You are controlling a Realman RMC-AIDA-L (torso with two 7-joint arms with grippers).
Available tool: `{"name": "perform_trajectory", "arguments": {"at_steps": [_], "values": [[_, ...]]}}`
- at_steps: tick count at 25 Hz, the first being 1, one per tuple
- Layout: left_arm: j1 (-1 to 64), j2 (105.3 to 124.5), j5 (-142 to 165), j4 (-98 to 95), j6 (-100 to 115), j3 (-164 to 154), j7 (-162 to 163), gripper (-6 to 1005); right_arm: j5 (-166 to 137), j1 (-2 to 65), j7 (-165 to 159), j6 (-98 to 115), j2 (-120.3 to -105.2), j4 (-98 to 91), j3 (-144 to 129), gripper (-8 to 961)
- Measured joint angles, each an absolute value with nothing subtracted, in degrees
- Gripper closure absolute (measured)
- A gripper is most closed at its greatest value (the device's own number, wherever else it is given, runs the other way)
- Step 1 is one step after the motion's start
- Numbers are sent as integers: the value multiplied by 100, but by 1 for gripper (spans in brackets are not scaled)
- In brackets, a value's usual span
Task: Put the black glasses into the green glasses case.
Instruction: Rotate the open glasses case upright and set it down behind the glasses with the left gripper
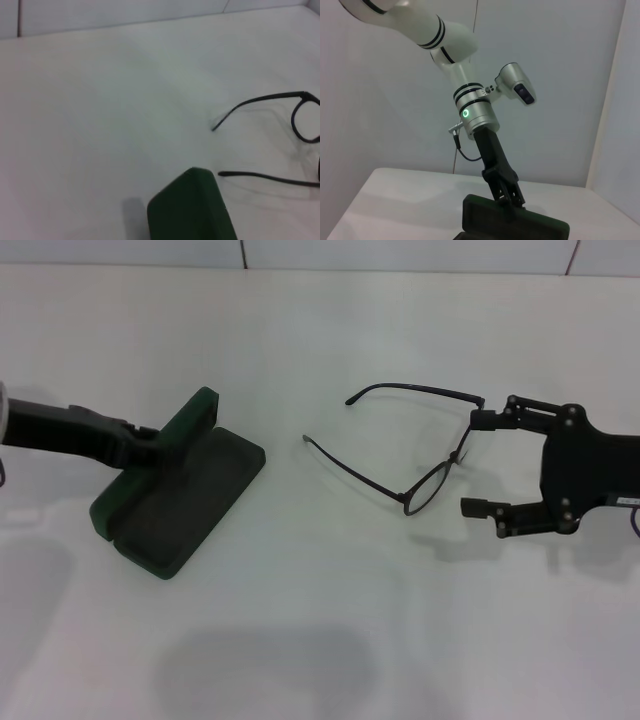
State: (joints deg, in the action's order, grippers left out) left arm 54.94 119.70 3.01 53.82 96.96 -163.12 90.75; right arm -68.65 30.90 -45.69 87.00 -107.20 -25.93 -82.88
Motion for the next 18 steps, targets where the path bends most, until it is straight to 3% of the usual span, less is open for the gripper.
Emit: {"name": "perform_trajectory", "arguments": {"at_steps": [18], "values": [[5672,11971,339,5364,9526,-16313,8729,715,-6864,3062,-4488,8704,-10723,-2585,-8288,68]]}}
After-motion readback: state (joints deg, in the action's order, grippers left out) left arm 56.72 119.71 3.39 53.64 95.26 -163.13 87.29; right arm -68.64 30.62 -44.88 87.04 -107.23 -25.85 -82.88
